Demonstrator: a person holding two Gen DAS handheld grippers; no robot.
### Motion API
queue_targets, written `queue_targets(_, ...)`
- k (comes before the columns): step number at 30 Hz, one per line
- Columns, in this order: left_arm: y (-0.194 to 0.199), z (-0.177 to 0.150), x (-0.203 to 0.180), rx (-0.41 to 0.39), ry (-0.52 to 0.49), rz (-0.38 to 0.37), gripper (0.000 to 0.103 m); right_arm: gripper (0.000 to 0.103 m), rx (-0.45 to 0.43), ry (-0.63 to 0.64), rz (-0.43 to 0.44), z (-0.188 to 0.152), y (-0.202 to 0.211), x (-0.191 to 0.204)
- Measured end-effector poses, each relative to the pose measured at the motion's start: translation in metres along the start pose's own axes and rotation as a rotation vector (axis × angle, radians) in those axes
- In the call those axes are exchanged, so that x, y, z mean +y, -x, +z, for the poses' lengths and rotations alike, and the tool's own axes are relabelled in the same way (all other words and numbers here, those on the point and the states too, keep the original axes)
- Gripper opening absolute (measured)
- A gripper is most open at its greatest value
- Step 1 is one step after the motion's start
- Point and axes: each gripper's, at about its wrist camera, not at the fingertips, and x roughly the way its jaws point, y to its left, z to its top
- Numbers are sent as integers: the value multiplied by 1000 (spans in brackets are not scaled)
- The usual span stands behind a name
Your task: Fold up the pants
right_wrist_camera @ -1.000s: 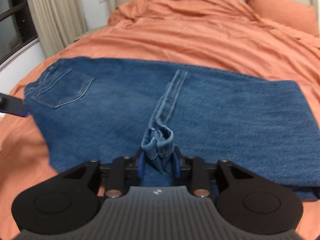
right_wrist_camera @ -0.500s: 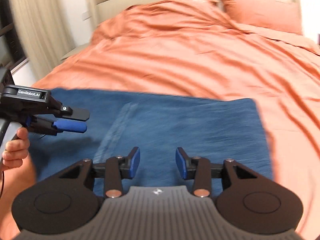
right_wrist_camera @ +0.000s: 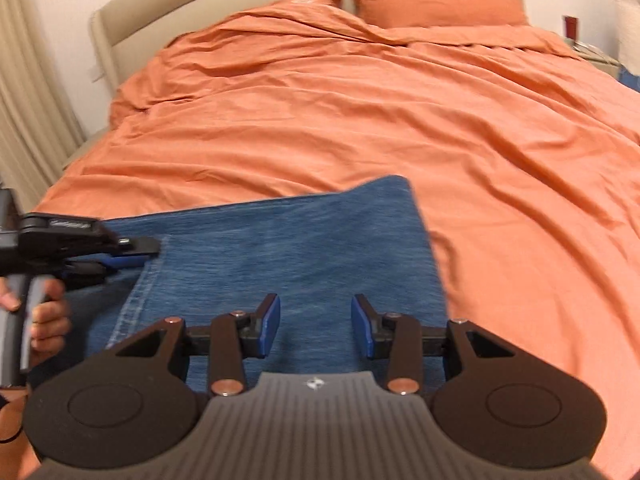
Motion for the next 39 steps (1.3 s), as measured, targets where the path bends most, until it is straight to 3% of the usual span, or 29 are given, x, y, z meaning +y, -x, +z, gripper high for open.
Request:
queue_targets(1,5,0,-12,-16,-56,10,0,37,-2,-18,-9,-1,1,-5)
queue_targets(5,28,1,-63,-71,-278,32,0,37,-27,-70,-30,-3,9,-18)
queue_targets(7,37,4,-81,-96,-336,29,0,36,-43,-99,-34,-3,15,-24)
queue_targets(11,17,12,-78,9,-331,92,1,36,-56,-133,-36,-4,21,-32)
queue_targets(13,4,13,-61,6,-287,147,9,37,-45,-146,-30,-6,21,-33)
queue_targets(15,-2,18,-39,31,-186,139,26,36,-41,-142,-22,-7,21,-32)
queue_targets(18,4,17,-21,11,-91,111,34,36,-42,-133,-17,-7,21,-31)
queue_targets(19,5,15,-19,21,-72,106,46,36,-42,-136,-11,-7,21,-31)
queue_targets(21,3,10,-13,38,-37,101,59,36,-41,-139,-6,-6,21,-31)
queue_targets(25,-17,4,-5,59,5,127,61,36,-42,-147,-22,-6,18,-36)
queue_targets(27,-25,0,-3,44,18,143,57,36,-47,-155,-24,-7,18,-38)
queue_targets(29,-26,-3,-10,15,-34,157,33,35,-62,-165,-28,-6,20,-43)
queue_targets(31,-25,-6,-22,-3,-116,193,6,24,-75,-180,-39,-5,23,-48)
queue_targets(36,13,-1,-54,-99,-205,117,3,10,-100,-200,-32,-3,30,-56)
queue_targets(39,29,3,-70,-125,-290,154,3,9,-104,-195,-20,-5,37,-56)
